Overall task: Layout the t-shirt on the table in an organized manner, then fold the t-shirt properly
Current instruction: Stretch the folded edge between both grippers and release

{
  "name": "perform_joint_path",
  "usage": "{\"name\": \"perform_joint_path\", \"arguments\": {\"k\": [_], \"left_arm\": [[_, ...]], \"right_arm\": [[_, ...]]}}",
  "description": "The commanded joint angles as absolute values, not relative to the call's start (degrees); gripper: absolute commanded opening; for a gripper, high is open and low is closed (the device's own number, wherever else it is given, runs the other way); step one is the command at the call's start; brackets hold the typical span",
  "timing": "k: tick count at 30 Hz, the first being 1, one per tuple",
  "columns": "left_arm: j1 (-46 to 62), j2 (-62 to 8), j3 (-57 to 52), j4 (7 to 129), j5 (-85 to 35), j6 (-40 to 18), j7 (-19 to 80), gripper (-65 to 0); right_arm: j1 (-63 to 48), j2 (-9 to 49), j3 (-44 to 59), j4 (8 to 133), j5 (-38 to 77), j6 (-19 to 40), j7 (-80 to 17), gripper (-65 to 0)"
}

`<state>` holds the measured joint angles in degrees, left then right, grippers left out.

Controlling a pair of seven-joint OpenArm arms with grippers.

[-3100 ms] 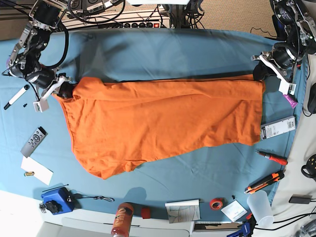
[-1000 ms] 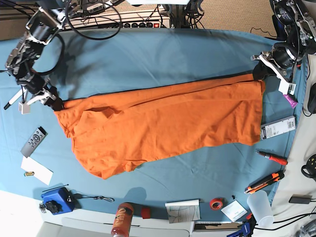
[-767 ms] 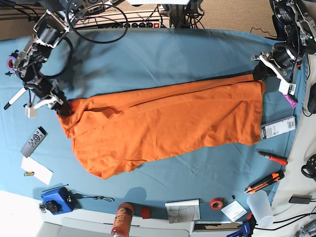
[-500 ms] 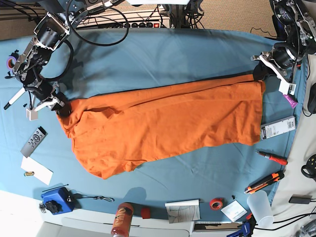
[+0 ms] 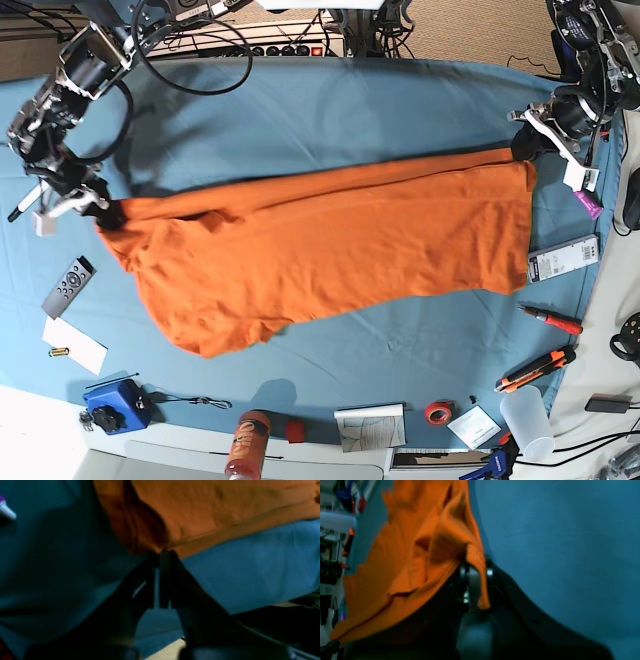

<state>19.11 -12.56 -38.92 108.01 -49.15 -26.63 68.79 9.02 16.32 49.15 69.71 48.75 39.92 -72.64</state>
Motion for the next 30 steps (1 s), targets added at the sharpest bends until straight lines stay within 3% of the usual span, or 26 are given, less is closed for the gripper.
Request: {"name": "perform_joint_path", "arguments": {"k": [1,10,20,28,29,30], "left_arm": [[19.22,-13.45,-39.18,109.03,-49.76,-26.83,68.16,-65.0],[21.04,-13.5,-39.18,109.03,-49.76,-26.87,70.61,-65.0],[25.21,-13.52,-39.2,109.03,-49.67,-27.09,70.54,-65.0],[25.26,-13.5,-39.2,109.01,-49.67,-27.11,70.52,-65.0],[25.26,-13.5,-39.18,109.01,-49.65,-27.11,70.52,-62.9],[25.26,-13.5,-39.2,109.01,-49.69,-27.09,70.5,-56.4]], "right_arm": [[9.19,17.98,50.22,71.7,50.98,40.0,-72.16,-65.0],[-2.09,22.13,50.74,77.93,58.46,40.0,-74.61,-65.0],[-10.74,21.82,54.98,80.31,63.22,40.0,-77.69,-65.0],[-11.4,20.36,54.7,80.31,63.22,40.0,-79.26,-65.0],[-11.42,20.45,54.7,80.29,63.22,40.0,-80.0,-65.0],[-11.42,20.62,54.7,80.31,63.22,40.0,-80.0,-63.7]]}}
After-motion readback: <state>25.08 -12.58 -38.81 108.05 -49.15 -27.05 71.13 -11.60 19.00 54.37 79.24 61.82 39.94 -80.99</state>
